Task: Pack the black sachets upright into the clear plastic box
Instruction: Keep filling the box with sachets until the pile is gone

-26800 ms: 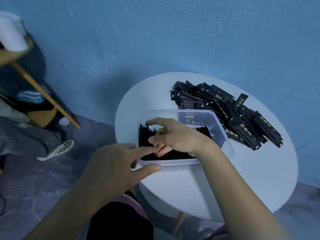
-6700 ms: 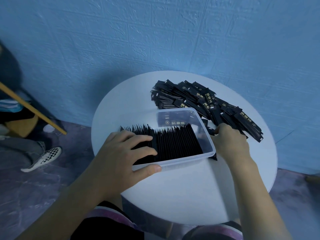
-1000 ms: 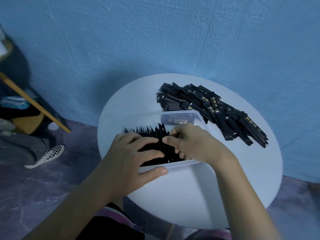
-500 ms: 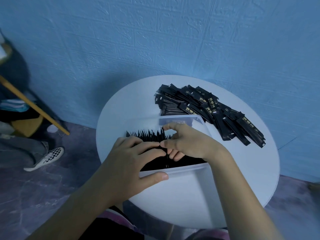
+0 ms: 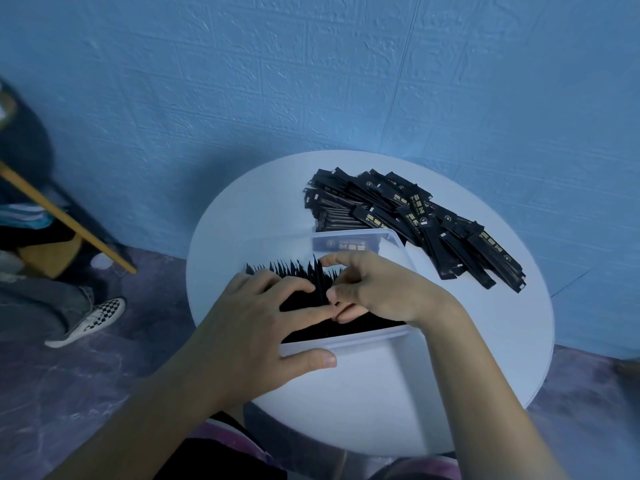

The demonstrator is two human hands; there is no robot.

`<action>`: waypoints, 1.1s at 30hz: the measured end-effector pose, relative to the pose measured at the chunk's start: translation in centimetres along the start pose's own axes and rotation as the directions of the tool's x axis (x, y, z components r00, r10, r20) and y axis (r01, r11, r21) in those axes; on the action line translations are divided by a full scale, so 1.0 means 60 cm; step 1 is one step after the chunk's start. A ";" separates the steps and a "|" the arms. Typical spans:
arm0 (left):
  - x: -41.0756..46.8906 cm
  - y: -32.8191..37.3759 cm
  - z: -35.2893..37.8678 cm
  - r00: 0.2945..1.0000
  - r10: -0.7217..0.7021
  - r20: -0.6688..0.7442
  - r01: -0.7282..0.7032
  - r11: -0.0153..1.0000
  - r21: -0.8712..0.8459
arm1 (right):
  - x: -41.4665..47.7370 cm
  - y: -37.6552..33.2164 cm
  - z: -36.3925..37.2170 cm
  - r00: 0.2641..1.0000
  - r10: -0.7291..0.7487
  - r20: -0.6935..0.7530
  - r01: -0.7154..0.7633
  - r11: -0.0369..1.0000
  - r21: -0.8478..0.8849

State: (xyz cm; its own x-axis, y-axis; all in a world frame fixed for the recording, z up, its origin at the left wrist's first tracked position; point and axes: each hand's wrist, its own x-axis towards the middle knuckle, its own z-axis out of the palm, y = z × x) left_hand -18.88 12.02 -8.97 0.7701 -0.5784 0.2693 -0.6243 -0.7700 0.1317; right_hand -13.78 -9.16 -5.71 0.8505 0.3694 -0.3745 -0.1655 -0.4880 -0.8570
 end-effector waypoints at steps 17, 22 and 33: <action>-0.022 -0.034 -0.006 0.999 -0.031 -0.023 0.031 0.999 -0.015 | -0.012 0.003 -0.104 0.827 -0.177 -0.533 0.241 0.969 0.053; -0.024 -0.037 -0.005 0.999 -0.036 -0.028 0.035 0.999 -0.032 | 0.054 0.084 -0.133 0.741 -0.153 -0.654 -0.121 0.928 -0.353; -0.025 -0.040 -0.001 0.998 -0.039 -0.040 0.037 0.998 -0.048 | 0.094 0.108 -0.119 0.747 -0.250 -0.617 -0.183 0.814 -0.551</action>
State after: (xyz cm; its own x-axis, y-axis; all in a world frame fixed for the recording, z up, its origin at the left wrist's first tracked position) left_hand -18.55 14.73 -9.64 0.7877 -0.5369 0.3021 -0.6012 -0.7769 0.1868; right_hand -6.50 -15.87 -10.83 0.9842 -0.0901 0.1526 -0.0150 -0.9005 -0.4346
